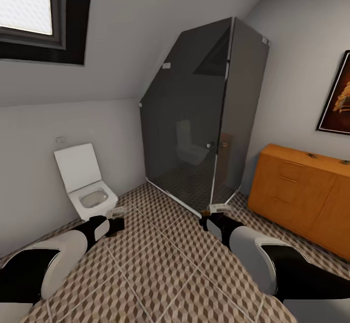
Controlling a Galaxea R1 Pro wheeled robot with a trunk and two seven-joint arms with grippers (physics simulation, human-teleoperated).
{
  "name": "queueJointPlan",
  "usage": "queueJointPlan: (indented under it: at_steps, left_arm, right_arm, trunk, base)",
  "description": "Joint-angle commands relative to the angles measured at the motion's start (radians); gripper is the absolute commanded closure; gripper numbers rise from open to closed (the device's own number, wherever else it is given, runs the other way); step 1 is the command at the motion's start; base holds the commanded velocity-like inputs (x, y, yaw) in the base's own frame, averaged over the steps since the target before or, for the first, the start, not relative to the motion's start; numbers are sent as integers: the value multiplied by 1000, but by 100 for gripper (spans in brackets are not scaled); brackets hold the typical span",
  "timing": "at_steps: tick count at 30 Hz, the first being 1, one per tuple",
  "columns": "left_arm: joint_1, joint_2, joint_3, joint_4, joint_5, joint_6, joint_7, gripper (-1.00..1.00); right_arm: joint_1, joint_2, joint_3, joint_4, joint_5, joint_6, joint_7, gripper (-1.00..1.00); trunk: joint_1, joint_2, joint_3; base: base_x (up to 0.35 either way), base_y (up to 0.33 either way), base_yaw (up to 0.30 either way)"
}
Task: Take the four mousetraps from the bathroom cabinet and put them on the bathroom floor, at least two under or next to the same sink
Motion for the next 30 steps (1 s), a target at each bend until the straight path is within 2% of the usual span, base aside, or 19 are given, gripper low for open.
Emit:
queueJointPlan:
  at_steps: [1, 15, 21, 30]
  left_arm:
    - [-1, 0, -6, 0, 5, 4, -2, 100]
    - [-1, 0, -6, 0, 5, 5, -3, 100]
    - [-1, 0, -6, 0, 5, 5, -2, 100]
    - [-1, 0, -6, 0, 5, 5, -1, 100]
  right_arm:
    - [-1, 0, -8, 0, 8, 2, -4, 100]
    - [-1, 0, -8, 0, 6, 3, -4, 100]
    - [-1, 2, -8, 1, 3, 2, -12, 100]
    - [-1, 2, -8, 1, 4, 2, -7, 100]
  trunk:
    - [0, -2, -2]
    - [0, -2, -2]
    - [0, -2, -2]
    - [0, -2, -2]
  base:
    - [0, 0, 300]
    - [0, 0, 298]
    - [0, 0, 76]
    - [0, 0, 267]
